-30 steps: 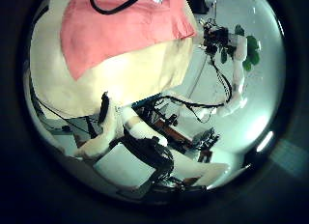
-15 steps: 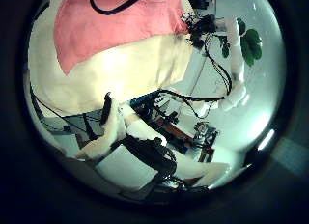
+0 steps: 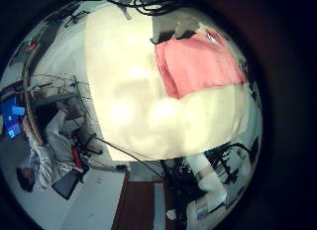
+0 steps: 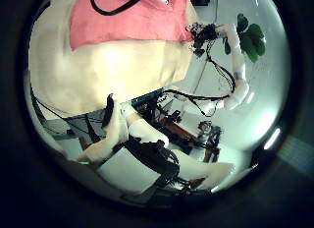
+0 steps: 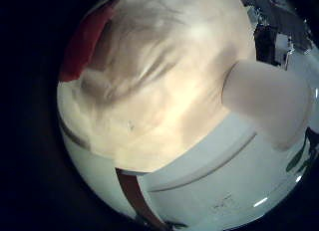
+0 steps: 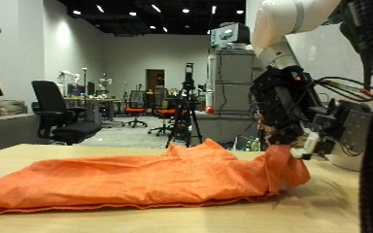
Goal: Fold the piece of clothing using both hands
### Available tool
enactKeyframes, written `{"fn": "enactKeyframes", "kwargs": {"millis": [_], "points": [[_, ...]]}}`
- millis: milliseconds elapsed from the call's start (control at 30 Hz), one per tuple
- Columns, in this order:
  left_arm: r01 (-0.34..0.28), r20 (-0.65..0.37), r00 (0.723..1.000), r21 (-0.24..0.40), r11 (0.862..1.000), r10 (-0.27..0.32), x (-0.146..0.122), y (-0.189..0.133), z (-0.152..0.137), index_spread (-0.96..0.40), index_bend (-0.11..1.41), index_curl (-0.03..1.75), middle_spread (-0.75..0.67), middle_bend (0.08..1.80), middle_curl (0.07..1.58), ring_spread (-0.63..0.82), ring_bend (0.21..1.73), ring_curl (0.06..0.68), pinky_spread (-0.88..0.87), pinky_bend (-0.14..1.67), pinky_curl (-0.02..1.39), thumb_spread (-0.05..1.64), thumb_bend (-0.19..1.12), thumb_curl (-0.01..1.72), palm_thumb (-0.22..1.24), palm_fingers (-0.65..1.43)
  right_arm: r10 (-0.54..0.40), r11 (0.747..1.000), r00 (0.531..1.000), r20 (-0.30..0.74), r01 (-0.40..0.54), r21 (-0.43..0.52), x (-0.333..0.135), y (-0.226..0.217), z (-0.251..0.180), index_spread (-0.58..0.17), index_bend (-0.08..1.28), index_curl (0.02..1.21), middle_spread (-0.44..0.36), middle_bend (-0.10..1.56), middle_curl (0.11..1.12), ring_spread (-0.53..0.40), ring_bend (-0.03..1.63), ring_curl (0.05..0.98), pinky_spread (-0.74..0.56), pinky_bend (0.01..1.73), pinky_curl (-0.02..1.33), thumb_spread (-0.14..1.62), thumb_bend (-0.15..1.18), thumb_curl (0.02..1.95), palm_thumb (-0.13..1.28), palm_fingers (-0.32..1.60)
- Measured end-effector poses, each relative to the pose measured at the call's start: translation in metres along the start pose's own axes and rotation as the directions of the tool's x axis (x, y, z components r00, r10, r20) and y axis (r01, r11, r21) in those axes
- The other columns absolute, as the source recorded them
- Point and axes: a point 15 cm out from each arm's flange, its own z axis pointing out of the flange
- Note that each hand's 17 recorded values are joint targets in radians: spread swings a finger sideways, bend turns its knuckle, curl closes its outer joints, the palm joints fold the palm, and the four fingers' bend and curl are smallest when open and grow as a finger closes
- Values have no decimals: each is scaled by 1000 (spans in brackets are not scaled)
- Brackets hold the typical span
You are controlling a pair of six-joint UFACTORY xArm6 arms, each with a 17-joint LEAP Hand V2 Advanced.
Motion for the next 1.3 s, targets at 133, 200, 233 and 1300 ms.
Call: {"fn": "enactKeyframes", "kwargs": {"millis": [133, 200, 233, 1300], "points": [[-19, 8, 1000, -8, 1000, 19, 10, 0, 1, 130, 149, 260, 493, 161, 176, 626, 416, 210, 592, 344, 308, 1068, -23, 421, 569, -80, 13, 1000, 999, -37, -12, 21, 1, 37, -1, -318, 244, 447, -80, 453, 409, -187, 640, 276, -184, 326, 230, 1116, -23, 243, 79, 786], [-24, 9, 1000, -8, 1000, 24, 14, 2, 1, 130, 150, 259, 493, 161, 176, 626, 414, 211, 592, 344, 309, 1068, -23, 420, 569, -80, 29, 998, 998, -47, -27, 56, 5, 51, -9, -322, 294, 467, -77, 460, 416, -190, 619, 269, -159, 294, 212, 1117, -22, 244, 76, 770], [-31, 13, 999, -7, 999, 31, 17, 2, 0, 130, 149, 258, 492, 161, 175, 626, 415, 212, 592, 344, 309, 1068, -22, 419, 571, -79, 42, 996, 998, -47, -39, 74, 8, 59, -14, -323, 330, 482, -77, 483, 425, -180, 583, 263, -116, 256, 204, 1117, -21, 244, 76, 728], [-93, 34, 995, -51, 994, 95, 45, 1, 9, 130, 150, 252, 505, 166, 183, 614, 437, 223, 575, 379, 317, 1078, -22, 403, 562, -69, 214, 848, 904, 370, -360, 388, 0, 10, 7, -184, 170, 326, 29, 351, 399, -24, 591, 247, 43, 466, 233, 1038, -15, 273, 152, 469]]}}
